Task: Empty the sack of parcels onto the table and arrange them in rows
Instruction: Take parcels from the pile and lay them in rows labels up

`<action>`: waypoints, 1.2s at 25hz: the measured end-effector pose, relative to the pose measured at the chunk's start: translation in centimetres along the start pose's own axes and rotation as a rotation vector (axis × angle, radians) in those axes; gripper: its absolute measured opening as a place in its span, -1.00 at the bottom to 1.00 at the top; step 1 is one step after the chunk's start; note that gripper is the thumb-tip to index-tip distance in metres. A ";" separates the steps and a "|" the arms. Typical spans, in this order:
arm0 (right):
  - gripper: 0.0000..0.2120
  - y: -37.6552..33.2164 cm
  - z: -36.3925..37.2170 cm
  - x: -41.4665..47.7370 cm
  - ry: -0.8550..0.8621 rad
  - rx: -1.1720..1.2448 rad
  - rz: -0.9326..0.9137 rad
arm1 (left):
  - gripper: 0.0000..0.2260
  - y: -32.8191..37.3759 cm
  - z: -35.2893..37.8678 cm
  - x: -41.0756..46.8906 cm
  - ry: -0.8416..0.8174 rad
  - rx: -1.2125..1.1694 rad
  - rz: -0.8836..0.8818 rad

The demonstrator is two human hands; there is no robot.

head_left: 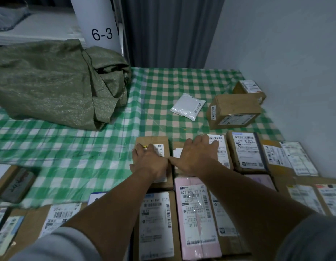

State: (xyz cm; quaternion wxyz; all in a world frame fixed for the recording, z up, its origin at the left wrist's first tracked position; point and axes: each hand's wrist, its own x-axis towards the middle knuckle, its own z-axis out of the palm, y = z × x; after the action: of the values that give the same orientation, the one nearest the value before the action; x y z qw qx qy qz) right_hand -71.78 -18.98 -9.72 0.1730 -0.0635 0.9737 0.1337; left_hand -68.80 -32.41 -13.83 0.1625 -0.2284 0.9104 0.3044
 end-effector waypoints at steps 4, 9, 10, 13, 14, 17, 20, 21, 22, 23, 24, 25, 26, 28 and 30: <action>-0.46 1.5 0.0 -1.2 0.048 0.057 -0.097 | -0.35 -0.5 -0.3 -0.1 0.036 -0.084 -0.079; -0.59 1.8 2.0 -1.3 0.043 0.018 -0.200 | -0.17 -1.0 -0.2 0.2 0.001 -0.121 -0.112; -0.60 1.8 2.3 -1.1 0.033 0.023 -0.201 | -0.17 -1.1 -0.1 0.3 -0.002 -0.118 -0.099; -0.64 1.7 2.8 -0.7 0.022 0.025 -0.193 | -0.30 -1.1 -0.2 0.2 -0.005 -0.127 -0.087; -0.65 1.7 2.8 -0.5 0.019 0.026 -0.192 | -0.35 -1.1 -0.4 0.2 -0.002 -0.130 -0.095; -0.67 1.8 2.0 0.3 0.038 0.100 -0.172 | -0.41 -0.9 -1.2 0.5 0.017 -0.154 -0.130; -0.71 2.9 0.9 1.6 0.087 0.206 -0.130 | -0.40 0.1 -1.8 0.9 0.077 -0.154 -0.145; -0.72 3.5 0.6 2.0 0.107 0.250 -0.108 | -0.42 0.7 -2.0 0.9 0.115 -0.144 -0.125; -0.72 4.2 0.2 2.5 0.132 0.292 -0.082 | -0.47 1.3 -2.0 0.9 0.153 -0.146 -0.093; -0.71 5.2 -0.2 3.0 0.161 0.324 -0.053 | -0.52 2.0 -1.9 1.1 0.180 -0.155 -0.056; -0.69 6.2 -0.7 3.6 0.185 0.337 -0.020 | -0.56 2.8 -1.9 1.3 0.193 -0.170 -0.021; -0.66 7.5 -1.1 4.3 0.205 0.334 0.006 | -0.58 3.9 -1.8 1.5 0.198 -0.184 0.012; -0.62 8.7 -1.5 5.0 0.223 0.324 0.022 | -0.58 4.9 -1.7 1.6 0.201 -0.199 0.037; -0.52 11.4 -2.3 6.5 0.269 0.315 0.034 | -0.60 7.4 -1.3 1.9 0.193 -0.222 0.074; -0.42 13.5 -2.8 8.0 0.302 0.297 0.023 | -0.60 9.5 -0.5 2.3 0.175 -0.248 0.096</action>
State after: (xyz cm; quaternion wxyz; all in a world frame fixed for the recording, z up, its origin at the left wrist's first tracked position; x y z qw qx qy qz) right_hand -82.45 -7.52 -6.81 0.0309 -0.0455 0.9983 -0.0204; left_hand -75.76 -26.67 -9.92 0.0385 -0.2286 0.8864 0.4007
